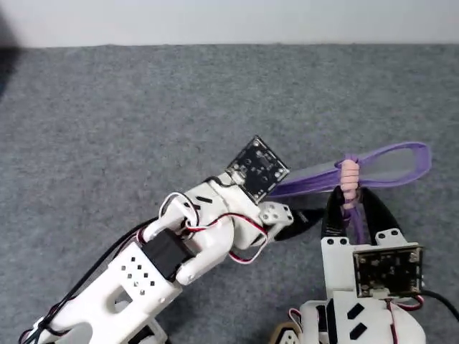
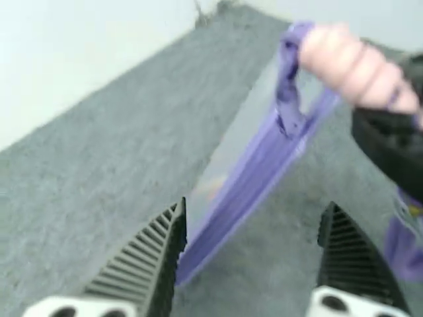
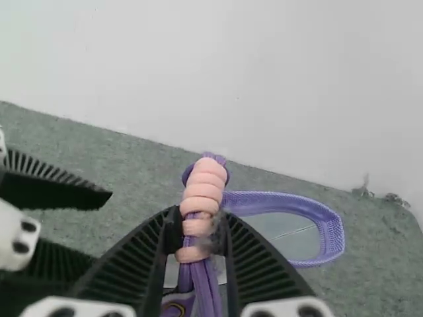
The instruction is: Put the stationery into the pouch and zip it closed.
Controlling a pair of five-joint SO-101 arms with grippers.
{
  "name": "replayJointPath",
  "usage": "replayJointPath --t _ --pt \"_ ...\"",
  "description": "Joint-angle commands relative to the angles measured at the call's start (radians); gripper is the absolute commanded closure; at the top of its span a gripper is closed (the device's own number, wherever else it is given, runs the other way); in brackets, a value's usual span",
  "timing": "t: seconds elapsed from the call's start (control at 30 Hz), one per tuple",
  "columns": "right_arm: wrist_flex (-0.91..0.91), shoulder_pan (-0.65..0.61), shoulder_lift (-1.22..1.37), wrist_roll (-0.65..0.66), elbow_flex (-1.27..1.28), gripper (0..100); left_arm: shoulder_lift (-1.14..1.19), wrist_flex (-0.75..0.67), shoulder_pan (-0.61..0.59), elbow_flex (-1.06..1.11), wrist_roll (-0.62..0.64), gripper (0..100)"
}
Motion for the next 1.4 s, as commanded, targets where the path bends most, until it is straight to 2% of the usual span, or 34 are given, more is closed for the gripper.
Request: replayJointPath --t 0.0,0.2,0.33,0.5,0.7,0.83,1.07,1.37 --pt "0.058 -0.004 -0.008 0.025 -0.089 99.1 -0.021 -0.061 0.015 -0.004 0.017 69" --pt "0.114 -0.008 -0.008 0.023 -0.121 99.1 0.066 -0.143 0.015 -0.015 0.017 69" --pt "0.114 -0.010 -0.008 0.023 -0.123 99.1 0.106 -0.180 0.071 -0.016 0.017 70" --pt "0.114 -0.005 -0.008 0.028 -0.123 99.1 0.127 -0.253 0.104 -0.016 0.014 83" --pt "0.116 -0.004 -0.008 0.028 -0.123 99.1 0.130 -0.328 0.104 -0.007 -0.066 98" --pt "0.111 -0.001 -0.007 0.028 -0.123 99.1 0.129 -0.325 0.101 -0.005 -0.071 99" --pt "0.093 0.104 0.002 0.021 -0.115 99.1 0.130 -0.270 0.103 -0.004 -0.068 99" --pt "-0.214 0.297 0.002 0.021 0.101 99.1 0.121 -0.164 0.100 -0.013 -0.061 99"
